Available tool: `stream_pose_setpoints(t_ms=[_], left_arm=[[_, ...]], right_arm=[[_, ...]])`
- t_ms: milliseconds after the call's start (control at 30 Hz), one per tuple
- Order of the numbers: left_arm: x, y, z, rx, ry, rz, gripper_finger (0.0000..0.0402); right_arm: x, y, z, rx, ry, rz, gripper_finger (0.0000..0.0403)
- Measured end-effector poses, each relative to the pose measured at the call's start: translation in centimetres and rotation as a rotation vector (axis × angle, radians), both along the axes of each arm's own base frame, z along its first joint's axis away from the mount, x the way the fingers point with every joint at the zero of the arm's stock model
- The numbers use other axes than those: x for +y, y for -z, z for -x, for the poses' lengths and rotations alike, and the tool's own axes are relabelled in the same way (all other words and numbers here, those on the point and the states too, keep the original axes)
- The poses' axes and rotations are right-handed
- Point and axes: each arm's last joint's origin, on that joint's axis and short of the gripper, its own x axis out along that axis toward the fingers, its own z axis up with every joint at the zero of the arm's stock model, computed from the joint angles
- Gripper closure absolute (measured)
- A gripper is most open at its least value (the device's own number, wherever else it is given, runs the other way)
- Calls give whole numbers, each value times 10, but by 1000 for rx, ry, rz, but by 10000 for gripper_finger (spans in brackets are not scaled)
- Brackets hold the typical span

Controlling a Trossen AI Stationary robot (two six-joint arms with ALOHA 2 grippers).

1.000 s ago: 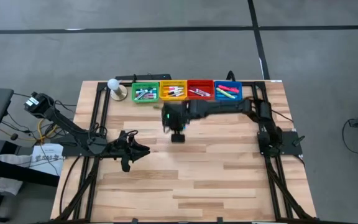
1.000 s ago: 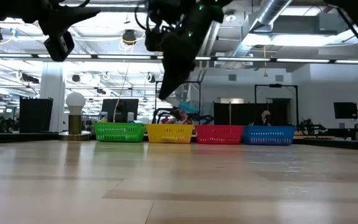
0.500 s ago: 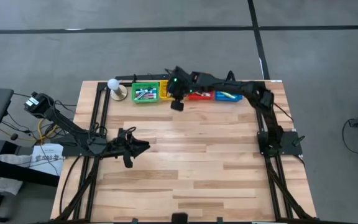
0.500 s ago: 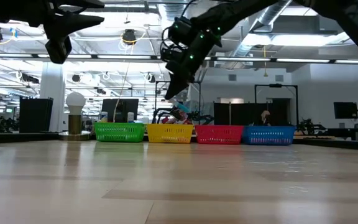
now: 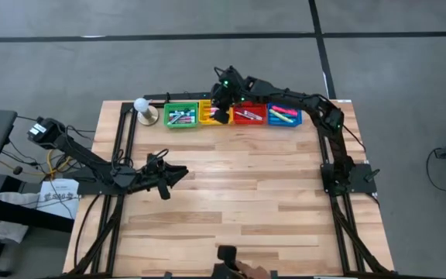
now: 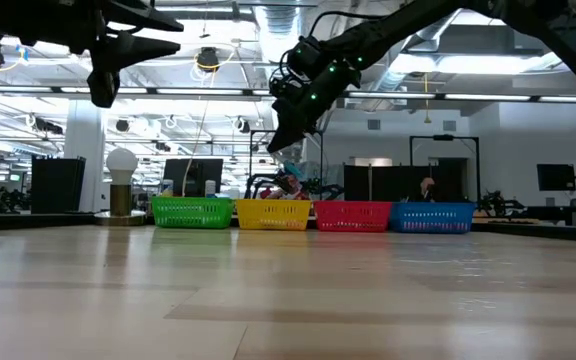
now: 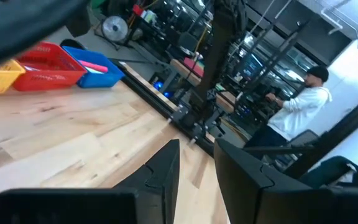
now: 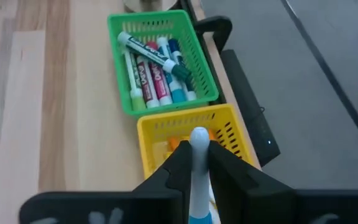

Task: Pick & Place Markers
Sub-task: Put the light blue highlighter pen into the yellow basket, then return to Home Position

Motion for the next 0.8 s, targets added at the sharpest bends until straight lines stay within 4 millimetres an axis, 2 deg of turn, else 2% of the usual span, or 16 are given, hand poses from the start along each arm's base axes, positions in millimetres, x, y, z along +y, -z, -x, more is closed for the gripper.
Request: stream_pose_setpoints(t_ms=[300, 467, 800], left_arm=[[7, -3, -3, -38, -42, 38, 302], [8, -3, -3, -13, -40, -41, 302], [1, 7, -7, 27, -13, -22, 302]], right_arm=[[-5, -1, 2, -11, 19, 4, 335], [-5, 0, 3, -17, 57, -38, 327], [12, 13, 9, 153, 49, -140, 329]])
